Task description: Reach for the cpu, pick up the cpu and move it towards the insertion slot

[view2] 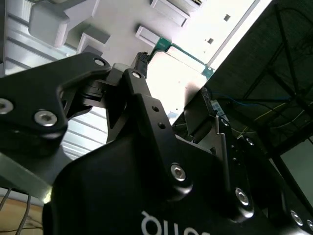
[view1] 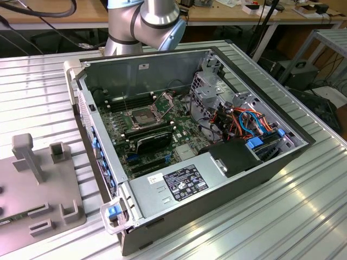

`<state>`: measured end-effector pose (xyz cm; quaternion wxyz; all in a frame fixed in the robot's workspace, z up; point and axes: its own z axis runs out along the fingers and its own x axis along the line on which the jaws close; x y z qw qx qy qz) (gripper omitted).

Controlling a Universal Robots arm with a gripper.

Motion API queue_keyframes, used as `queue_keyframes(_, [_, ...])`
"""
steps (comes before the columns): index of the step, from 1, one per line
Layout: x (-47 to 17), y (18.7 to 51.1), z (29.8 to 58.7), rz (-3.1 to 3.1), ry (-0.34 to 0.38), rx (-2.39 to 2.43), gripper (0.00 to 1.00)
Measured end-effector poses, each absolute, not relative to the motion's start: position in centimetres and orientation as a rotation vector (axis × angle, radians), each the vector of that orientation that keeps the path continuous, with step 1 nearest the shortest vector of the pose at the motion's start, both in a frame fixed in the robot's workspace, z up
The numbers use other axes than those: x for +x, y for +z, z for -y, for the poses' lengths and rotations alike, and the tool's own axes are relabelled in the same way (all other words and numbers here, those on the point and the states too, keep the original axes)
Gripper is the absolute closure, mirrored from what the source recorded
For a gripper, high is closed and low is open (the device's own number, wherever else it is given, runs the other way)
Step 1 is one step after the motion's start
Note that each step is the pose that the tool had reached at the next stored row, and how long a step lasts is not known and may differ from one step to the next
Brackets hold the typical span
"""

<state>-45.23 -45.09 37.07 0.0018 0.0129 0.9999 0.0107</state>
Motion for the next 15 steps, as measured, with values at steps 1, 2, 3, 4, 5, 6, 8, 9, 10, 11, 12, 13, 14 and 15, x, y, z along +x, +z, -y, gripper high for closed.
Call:
queue_keyframes(1, [-45.2, 37.2, 45.1, -3.137, 0.033, 0.04, 0.45])
queue_keyframes(2, [-45.2, 37.5, 45.1, -3.138, 0.033, 0.04, 0.45])
queue_keyframes(3, [-45.2, 37.7, 45.1, -3.138, 0.033, 0.04, 0.45])
queue_keyframes(4, [-45.2, 37.9, 45.1, -3.138, 0.033, 0.041, 0.45])
queue_keyframes(5, [-45.2, 38.0, 45.1, -3.138, 0.033, 0.04, 0.45])
queue_keyframes(6, [-45.2, 38.3, 45.1, -3.138, 0.033, 0.041, 0.45])
queue_keyframes(8, [-45.2, 38.7, 45.1, -3.138, 0.033, 0.04, 0.45])
queue_keyframes(9, [-45.2, 39.0, 45.1, -3.138, 0.033, 0.04, 0.45])
queue_keyframes(10, [-45.2, 39.2, 45.1, -3.138, 0.033, 0.04, 0.45])
queue_keyframes(11, [-45.2, 39.4, 45.1, -3.138, 0.033, 0.04, 0.45])
queue_keyframes(12, [-45.2, 39.5, 45.1, -3.139, 0.033, 0.041, 0.45])
queue_keyframes(13, [-45.2, 39.8, 45.1, -3.139, 0.033, 0.04, 0.45])
queue_keyframes(14, [-45.2, 39.9, 45.1, -3.139, 0.034, 0.04, 0.45])
queue_keyframes(15, [-45.2, 40.2, 45.1, -3.139, 0.033, 0.04, 0.45])
